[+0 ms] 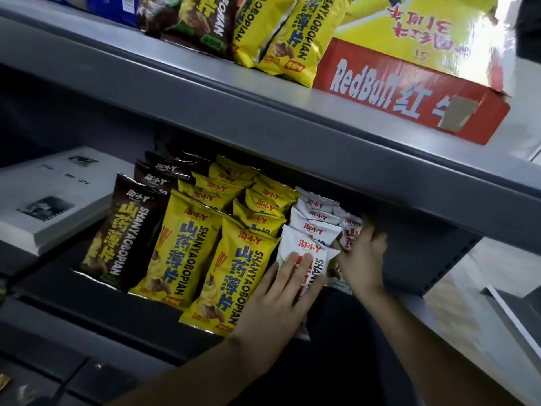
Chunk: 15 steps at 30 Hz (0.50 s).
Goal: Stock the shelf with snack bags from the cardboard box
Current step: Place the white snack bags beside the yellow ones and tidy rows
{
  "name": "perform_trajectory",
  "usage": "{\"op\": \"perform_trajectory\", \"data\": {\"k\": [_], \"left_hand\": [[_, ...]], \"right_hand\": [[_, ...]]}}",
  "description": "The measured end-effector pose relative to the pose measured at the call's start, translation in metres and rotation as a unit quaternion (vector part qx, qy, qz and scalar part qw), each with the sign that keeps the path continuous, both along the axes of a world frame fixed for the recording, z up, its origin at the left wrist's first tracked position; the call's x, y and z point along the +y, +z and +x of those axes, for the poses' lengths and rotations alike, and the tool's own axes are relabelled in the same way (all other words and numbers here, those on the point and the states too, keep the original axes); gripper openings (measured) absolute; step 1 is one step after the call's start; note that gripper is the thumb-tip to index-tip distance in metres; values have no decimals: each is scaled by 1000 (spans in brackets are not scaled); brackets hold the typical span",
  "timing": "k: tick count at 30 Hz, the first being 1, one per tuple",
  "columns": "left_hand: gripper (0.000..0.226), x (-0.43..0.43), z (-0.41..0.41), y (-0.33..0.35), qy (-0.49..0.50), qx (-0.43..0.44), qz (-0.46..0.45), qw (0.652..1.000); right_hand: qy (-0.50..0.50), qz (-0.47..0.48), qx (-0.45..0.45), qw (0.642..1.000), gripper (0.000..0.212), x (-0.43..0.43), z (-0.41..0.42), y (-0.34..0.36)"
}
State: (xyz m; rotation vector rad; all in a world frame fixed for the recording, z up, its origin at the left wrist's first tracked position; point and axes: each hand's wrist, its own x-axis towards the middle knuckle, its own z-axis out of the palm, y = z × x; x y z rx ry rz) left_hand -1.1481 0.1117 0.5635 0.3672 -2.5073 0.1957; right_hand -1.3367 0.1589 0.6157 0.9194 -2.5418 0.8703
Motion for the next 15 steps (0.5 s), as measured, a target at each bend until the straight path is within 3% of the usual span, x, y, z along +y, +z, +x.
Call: {"op": "perform_trajectory", "data": {"k": [2, 4, 7, 9, 11, 12, 15], "left_hand": [[112, -1, 2, -1, 6, -3, -13, 1000], [87, -3, 3, -2, 3, 18, -37, 999], [59, -5, 3, -5, 1, 45, -51, 998], [64, -5, 2, -6, -4, 46, -56, 997], [92, -6, 3, -8, -1, 18, -50, 999], [95, -6, 5, -9, -1, 12, -47, 999], [71, -4, 9, -15, -15, 38, -52, 998]], "right_hand": [[43, 99, 80, 991, 92, 15, -3, -5], [57, 191, 142, 970, 108, 22, -9, -7], [43, 256, 176, 950, 116, 15, -17, -6], [31, 281, 185, 941, 113, 6, -21, -6], [24, 300, 193, 934, 105, -2, -23, -5], [22, 310, 198, 930, 101, -4, -24, -5], [26, 322, 198, 925, 97, -5, -25, -5]]}}
